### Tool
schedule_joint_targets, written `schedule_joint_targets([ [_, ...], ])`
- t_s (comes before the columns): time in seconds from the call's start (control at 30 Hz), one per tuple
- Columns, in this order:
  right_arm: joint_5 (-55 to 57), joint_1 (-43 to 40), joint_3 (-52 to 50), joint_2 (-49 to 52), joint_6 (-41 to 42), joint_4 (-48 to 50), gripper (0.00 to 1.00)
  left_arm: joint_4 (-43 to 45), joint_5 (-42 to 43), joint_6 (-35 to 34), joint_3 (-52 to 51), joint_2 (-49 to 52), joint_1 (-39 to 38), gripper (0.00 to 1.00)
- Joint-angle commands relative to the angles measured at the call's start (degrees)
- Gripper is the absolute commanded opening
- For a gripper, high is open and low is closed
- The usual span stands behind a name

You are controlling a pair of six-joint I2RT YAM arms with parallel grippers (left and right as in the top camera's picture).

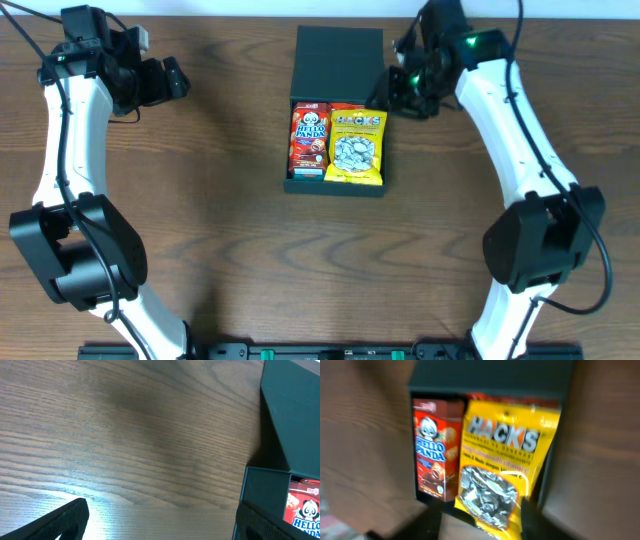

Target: Pack container

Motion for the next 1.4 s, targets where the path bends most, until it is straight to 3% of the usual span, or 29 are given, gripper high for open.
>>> schedule_joint_targets([
  [0.0, 7.08, 2.93, 2.32, -1.11, -6.12, -1.22, 0.02, -0.22, 0.37, -0.61, 0.13, -2.05, 0.04, 0.95],
  [0.27, 26.12, 9.51, -5.64, -0.28, -6.36, -0.13, 0.01, -0.2, 0.39, -0.61, 0.13, -2.05, 0.04, 0.95],
  [0.73, 26.91, 8.96, -20.24, -0.26, -5.66, 8.98, 0.02, -0.68, 0.42, -0.68, 0.15, -2.05, 0.02, 0.95],
  [1.37, 26.93, 9.29, -10.1, -0.48, -5.66, 7.82, 0.01, -1.51, 0.39, -0.63, 0.13, -2.05, 0.02, 0.95],
])
